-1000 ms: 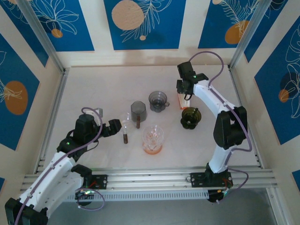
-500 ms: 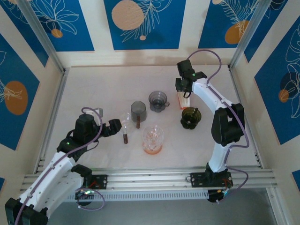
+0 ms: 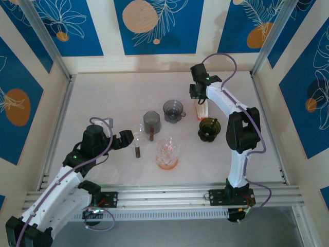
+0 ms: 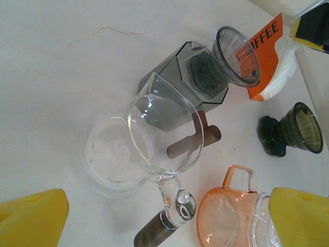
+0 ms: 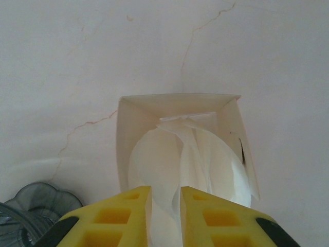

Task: Place the coffee filter in the dripper

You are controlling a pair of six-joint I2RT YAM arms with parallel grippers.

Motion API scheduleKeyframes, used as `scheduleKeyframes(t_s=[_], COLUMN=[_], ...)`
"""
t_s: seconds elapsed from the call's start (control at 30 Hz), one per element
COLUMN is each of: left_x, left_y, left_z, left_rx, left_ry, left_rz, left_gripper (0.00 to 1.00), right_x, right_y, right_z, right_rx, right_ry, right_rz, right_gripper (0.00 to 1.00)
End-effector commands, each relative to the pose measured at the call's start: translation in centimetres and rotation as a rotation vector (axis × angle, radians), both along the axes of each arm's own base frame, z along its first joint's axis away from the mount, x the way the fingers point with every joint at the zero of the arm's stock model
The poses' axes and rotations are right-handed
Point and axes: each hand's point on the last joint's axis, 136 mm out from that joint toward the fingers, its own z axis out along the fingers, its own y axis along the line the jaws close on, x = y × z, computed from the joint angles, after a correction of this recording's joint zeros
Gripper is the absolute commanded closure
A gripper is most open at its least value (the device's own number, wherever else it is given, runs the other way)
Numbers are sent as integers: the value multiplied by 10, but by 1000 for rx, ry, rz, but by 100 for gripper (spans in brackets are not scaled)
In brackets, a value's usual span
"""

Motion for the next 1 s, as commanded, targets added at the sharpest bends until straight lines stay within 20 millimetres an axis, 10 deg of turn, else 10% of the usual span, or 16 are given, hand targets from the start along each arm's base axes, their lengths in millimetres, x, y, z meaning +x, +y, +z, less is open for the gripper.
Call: scheduleKeyframes(t_s=[0.0,0.97], left_x=[-1,0], left_y=[-4,-4], left_z=[3,-1], left_rx=[1,5], left_ry=[-22,-13], left_rz=[-27,-27], left_gripper=[0,0], right_x=[2,-1], right_y=[5,-8], right_z=[5,-12], right_rx=[18,-13], right_ry=[10,57], right_rz=[-3,-52], right_gripper=[79,86])
